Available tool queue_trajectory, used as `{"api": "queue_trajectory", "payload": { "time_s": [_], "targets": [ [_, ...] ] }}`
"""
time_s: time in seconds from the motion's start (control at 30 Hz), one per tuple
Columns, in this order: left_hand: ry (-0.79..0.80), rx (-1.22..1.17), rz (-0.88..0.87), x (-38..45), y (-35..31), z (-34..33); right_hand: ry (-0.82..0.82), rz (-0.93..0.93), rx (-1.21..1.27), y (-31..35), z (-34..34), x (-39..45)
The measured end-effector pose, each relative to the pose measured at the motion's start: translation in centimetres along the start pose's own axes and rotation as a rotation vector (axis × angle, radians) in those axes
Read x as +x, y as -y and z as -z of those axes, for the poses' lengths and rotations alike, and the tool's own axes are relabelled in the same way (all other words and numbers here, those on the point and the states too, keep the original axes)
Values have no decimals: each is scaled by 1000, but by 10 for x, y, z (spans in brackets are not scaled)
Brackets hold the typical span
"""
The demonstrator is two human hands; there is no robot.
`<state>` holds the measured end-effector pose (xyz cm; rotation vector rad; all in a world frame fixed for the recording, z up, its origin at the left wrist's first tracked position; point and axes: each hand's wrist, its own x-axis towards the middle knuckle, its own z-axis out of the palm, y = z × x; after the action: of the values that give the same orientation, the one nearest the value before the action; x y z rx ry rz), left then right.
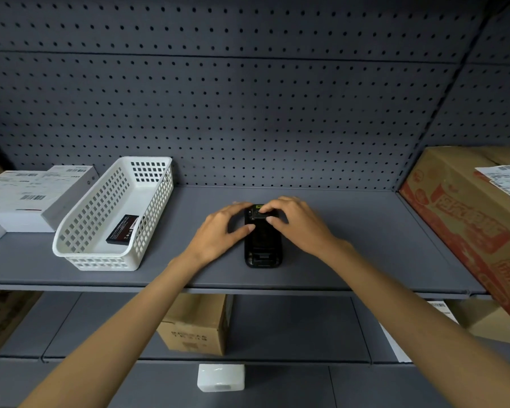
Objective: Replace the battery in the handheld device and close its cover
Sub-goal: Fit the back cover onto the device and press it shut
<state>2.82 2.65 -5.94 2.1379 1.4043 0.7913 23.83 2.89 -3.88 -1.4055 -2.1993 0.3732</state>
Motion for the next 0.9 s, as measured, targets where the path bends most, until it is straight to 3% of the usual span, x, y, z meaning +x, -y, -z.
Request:
{"api": "queue_trajectory", "payload": {
  "time_s": [0.3, 0.9],
  "targets": [
    [103, -13, 118, 9, 10, -1, -20, -6, 34, -1, -14, 8],
    [67, -45, 111, 5, -1, -1, -48, -89, 253, -1, -18, 10]
  ]
}}
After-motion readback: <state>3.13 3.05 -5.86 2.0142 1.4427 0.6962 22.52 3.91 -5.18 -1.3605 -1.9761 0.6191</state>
